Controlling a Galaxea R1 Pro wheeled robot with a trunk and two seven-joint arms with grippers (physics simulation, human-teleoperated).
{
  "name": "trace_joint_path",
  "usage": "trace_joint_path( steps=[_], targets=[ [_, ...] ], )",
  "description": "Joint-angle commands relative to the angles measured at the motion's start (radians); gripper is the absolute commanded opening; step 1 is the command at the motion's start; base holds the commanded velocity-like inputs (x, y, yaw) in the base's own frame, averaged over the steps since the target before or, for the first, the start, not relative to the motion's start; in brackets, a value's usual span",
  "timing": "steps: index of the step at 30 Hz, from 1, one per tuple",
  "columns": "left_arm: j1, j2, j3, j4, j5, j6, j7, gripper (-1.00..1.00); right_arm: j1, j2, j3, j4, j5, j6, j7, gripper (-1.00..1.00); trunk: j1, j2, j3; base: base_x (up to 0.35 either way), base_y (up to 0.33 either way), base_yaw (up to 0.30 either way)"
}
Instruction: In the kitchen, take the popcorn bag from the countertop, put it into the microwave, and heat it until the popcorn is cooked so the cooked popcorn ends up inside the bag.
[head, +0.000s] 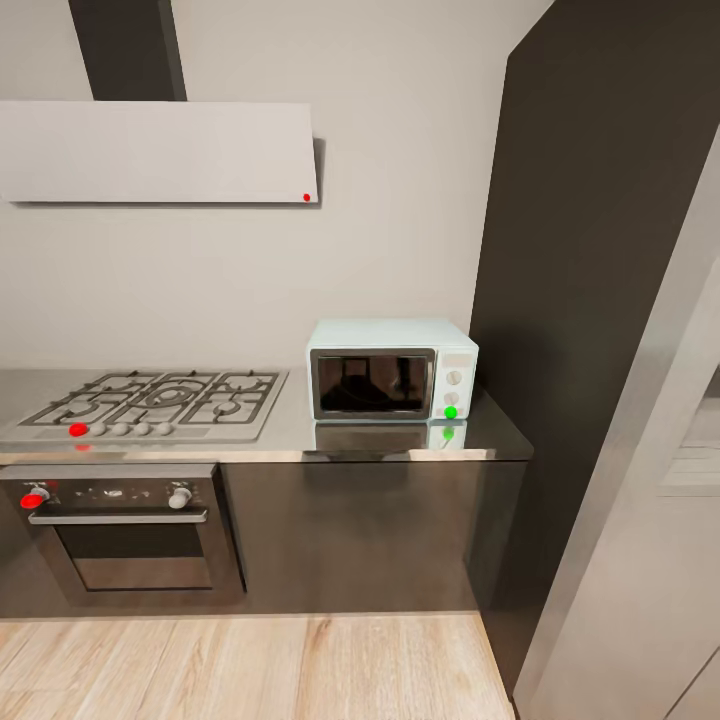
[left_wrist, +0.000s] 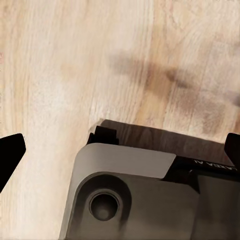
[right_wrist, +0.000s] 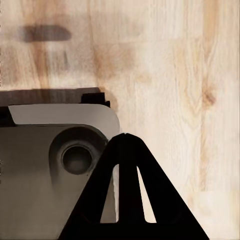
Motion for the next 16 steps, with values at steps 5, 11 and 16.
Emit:
trace_joint_path(
  steps=[5, 11, 16],
  targets=[
    [-0.001, 0.022, -0.013, -0.006, -0.008, -0.015, -0.007, 1.0, 0.014, 0.028, 0.134, -0.013, 0.071, -0.047, 0.003, -1.0, 0.0, -0.001, -0.001, 0.0, 0.0, 0.0],
    [-0.001, 0.022, -0.013, -0.006, -0.008, -0.015, -0.007, 1.0, 0.014, 0.048, 0.12, -0.011, 0.004, -0.053, 0.017, -1.0, 0.0, -0.001, -0.001, 0.0, 0.0, 0.0],
    [-0.001, 0.022, -0.014, -0.006, -0.007, -0.015, -0.007, 1.0, 0.014, 0.053, 0.131, -0.012, 0.011, -0.052, 0.017, -1.0, 0.0, -0.001, -0.001, 0.0, 0.0, 0.0]
  ],
)
